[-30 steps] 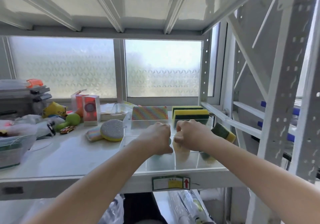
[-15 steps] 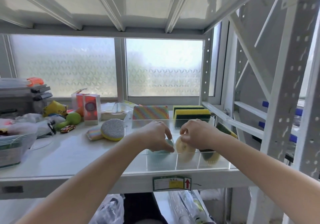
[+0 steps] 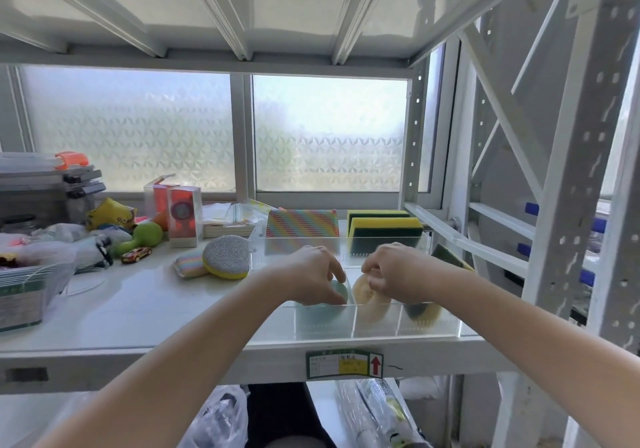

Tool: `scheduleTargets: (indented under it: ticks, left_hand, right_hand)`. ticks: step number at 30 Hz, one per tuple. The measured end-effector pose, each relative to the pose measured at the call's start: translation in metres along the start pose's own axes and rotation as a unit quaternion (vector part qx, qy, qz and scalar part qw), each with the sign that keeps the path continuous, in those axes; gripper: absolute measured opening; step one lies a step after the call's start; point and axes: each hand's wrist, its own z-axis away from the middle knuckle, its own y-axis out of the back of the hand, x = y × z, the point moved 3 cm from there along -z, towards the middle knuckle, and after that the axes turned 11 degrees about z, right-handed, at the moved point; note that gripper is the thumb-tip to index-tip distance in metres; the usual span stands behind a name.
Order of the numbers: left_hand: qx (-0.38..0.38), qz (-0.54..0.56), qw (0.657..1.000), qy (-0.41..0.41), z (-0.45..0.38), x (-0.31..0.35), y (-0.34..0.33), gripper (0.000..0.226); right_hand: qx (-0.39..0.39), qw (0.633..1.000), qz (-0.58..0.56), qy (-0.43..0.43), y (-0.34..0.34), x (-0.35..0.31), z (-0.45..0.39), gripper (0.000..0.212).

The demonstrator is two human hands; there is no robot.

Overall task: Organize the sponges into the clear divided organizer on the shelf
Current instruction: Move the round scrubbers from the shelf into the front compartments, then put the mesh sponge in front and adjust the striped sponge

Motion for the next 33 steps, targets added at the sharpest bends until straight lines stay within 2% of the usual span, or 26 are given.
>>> scheduleTargets:
  ticks: [7,11,16,21,24,28,33]
  left_hand:
    - [0.014,-0.022,0.999,-0.022,-0.001,0.001,0.004,0.044]
    - [0.035,-0.02,0.999,-0.025,0.006,-0.003,0.014,0.042]
    - [0.126,0.01,0.992,-0.024,0.027,-0.03,0.051,0.02]
    - [0.218,-0.003,0.975,0.048,0.057,-0.095,0.096,0.03]
    - [0.24,-0.021,0.967,0.086,0.074,-0.134,0.112,0.039]
    - [0.235,-0.018,0.963,0.132,0.08,-0.178,0.121,0.012]
    - [0.199,-0.01,0.966,0.168,0.068,-0.213,0.124,0.051]
  right_hand:
    - [0.01,1.0,0.019,0.003,0.002,-0.001,0.0,0.032]
    - [0.048,0.999,0.02,0.014,0.009,-0.005,0.0,0.037]
    - [0.162,0.985,0.005,0.06,0.039,-0.031,-0.009,0.034]
    - [0.212,0.967,-0.008,0.139,0.068,-0.089,-0.038,0.03]
    - [0.206,0.963,0.004,0.171,0.073,-0.129,-0.062,0.033]
    - [0.161,0.967,0.039,0.192,0.065,-0.174,-0.094,0.044]
    - [0.073,0.978,0.093,0.175,0.042,-0.205,-0.131,0.058]
